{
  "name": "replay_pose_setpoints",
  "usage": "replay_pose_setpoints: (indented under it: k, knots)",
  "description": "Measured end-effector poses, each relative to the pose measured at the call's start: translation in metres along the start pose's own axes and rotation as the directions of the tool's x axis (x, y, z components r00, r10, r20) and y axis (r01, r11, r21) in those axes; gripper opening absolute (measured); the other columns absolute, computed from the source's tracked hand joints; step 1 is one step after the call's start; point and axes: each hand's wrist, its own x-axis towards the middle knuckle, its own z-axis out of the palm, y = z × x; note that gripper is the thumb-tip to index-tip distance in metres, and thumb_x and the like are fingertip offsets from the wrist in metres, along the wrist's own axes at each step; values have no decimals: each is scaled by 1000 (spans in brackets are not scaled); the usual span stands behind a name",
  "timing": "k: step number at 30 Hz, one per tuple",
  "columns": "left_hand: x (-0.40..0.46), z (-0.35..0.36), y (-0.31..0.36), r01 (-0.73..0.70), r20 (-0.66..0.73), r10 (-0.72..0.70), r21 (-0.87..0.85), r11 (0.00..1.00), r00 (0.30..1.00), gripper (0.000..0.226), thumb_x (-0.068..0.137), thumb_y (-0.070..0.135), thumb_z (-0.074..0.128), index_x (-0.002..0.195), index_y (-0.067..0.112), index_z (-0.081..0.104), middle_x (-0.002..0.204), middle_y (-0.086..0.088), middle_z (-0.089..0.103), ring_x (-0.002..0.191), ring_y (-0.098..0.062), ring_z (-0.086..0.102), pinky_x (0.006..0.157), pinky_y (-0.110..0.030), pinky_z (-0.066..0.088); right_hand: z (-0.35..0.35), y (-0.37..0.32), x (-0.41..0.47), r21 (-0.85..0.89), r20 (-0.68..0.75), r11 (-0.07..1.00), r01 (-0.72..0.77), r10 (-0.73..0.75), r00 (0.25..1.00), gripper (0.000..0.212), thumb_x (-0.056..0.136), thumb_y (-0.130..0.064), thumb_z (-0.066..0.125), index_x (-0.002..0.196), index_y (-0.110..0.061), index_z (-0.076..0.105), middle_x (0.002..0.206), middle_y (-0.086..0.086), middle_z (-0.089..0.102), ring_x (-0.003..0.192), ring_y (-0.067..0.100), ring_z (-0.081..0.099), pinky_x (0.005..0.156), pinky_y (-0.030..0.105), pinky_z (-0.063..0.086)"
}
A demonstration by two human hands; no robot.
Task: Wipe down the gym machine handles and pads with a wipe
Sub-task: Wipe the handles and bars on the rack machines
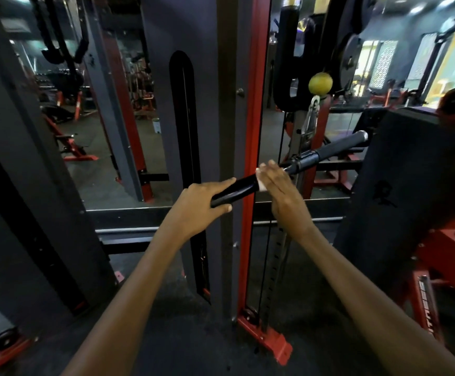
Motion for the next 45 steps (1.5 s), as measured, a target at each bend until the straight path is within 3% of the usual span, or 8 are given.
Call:
replay_pose_setpoints:
  k: [11,17,22,31,35,40,43,45]
  knots:
    - [-1,5,3,23,-1,-23,-19,1000,1000,60,89,28,68,143,34,44,122,8,64,77,7,55,68,1,38,20,-8,-15,295,-126,823,-486,537,834,68,86,19,33,148,-5,20,157,7,12,126,32,38,94,37,46]
    - [0,-2,0,26,-9,-26,14,1000,1000,60,87,28,70,142,32,45,119,5,66,73,6,51,67,-3,35,19,-47,-36,221,-69,974,-50,67,995,46,97,2,25,143,1,26,154,10,16,143,26,18,118,39,18]
    - [-2,-3,0,34,8,-34,13,999,999,61,88,27,69,143,33,43,119,5,66,71,9,53,65,-2,38,-3,8,9,275,-177,837,-473,528,831,53,91,13,36,142,-3,35,152,8,27,142,23,24,115,39,28]
    - [-5,2,9,48,-17,-48,-3,999,999,61,89,24,69,144,27,43,132,3,60,80,1,49,84,-13,39,-12,9,55,-41,154,882,-470,470,869,21,90,-2,53,109,5,59,122,20,48,110,33,54,90,39,52]
    - [-6,5,10,54,-45,-54,-3,999,998,61,88,22,70,143,25,45,129,0,62,83,-1,50,82,-13,38,-11,-18,57,100,186,907,-409,387,903,26,86,6,45,104,1,63,109,15,60,98,27,61,89,32,51]
    - [-8,6,11,80,-55,-82,-24,996,995,61,88,23,70,143,26,45,134,1,59,95,-4,55,87,-14,37,-10,-57,-2,367,21,884,-289,303,953,47,88,15,42,133,2,49,142,10,44,136,13,37,114,18,24]
    - [-10,6,11,89,-52,-91,-49,995,994,61,88,24,70,143,28,44,133,2,59,100,-2,54,89,-13,37,-3,-72,-36,512,108,660,-550,585,804,39,90,9,46,123,-9,57,120,-3,58,111,-6,54,94,8,41]
    - [-10,4,11,80,-47,-82,-46,996,995,61,88,23,70,143,28,44,133,2,60,96,0,52,87,-13,38,-4,-55,-21,645,350,65,-761,860,370,23,94,0,50,109,-10,64,88,-1,64,83,11,61,71,18,49]
